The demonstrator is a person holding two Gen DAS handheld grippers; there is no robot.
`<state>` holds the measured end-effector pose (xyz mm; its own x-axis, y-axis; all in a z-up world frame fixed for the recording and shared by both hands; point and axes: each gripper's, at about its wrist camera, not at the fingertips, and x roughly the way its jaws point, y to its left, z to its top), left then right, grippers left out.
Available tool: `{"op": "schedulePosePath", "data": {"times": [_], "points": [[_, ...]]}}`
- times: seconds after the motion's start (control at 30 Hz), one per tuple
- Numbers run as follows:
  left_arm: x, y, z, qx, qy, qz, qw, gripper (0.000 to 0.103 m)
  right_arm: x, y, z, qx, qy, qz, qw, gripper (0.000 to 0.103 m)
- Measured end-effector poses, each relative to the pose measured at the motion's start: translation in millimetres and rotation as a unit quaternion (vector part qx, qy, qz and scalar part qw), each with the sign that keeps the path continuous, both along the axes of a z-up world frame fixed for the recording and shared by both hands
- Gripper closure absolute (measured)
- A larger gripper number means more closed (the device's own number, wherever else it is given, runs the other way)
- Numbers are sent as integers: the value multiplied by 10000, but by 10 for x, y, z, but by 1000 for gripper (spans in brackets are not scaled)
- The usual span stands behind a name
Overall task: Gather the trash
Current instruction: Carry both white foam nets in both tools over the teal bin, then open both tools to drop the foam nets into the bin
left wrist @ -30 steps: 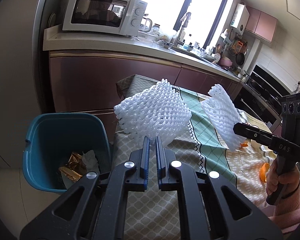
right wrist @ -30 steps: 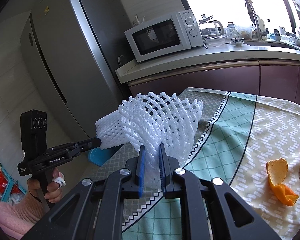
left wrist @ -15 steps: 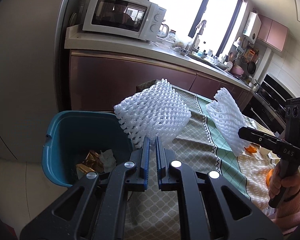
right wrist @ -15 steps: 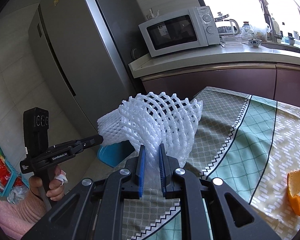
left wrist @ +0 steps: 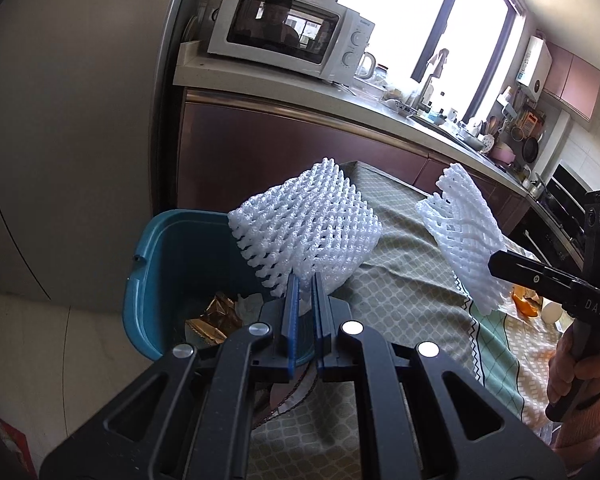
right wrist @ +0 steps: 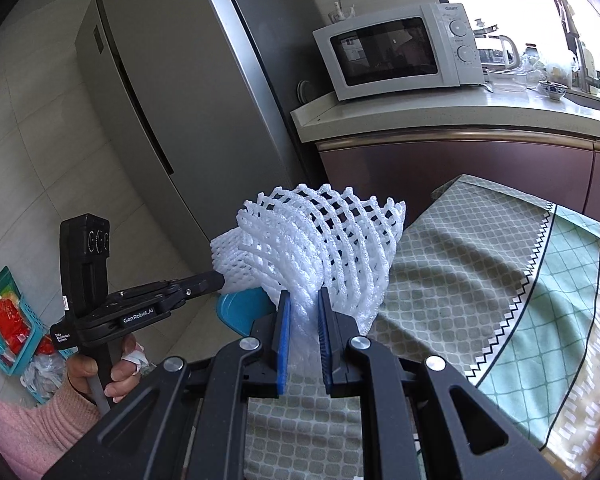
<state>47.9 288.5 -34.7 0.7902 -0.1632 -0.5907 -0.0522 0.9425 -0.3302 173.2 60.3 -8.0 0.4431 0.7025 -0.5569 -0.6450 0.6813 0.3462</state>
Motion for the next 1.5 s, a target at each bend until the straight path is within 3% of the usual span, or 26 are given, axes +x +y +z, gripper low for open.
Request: {"op": "schedulePosePath", "data": {"times": [0.7,1.23,1.5], "points": [[227,405,-454,22,527,625,9967,96,285,969,-274,-509,377,716,9954,91],[635,508,-899,53,1078,799,9909,95,561,1455,-695,-1188,830,732,9867,87],[773,465,-1034,6,1229,744,9896,88,668,1464,-798,-1141,1066,604,9859,81]]}}
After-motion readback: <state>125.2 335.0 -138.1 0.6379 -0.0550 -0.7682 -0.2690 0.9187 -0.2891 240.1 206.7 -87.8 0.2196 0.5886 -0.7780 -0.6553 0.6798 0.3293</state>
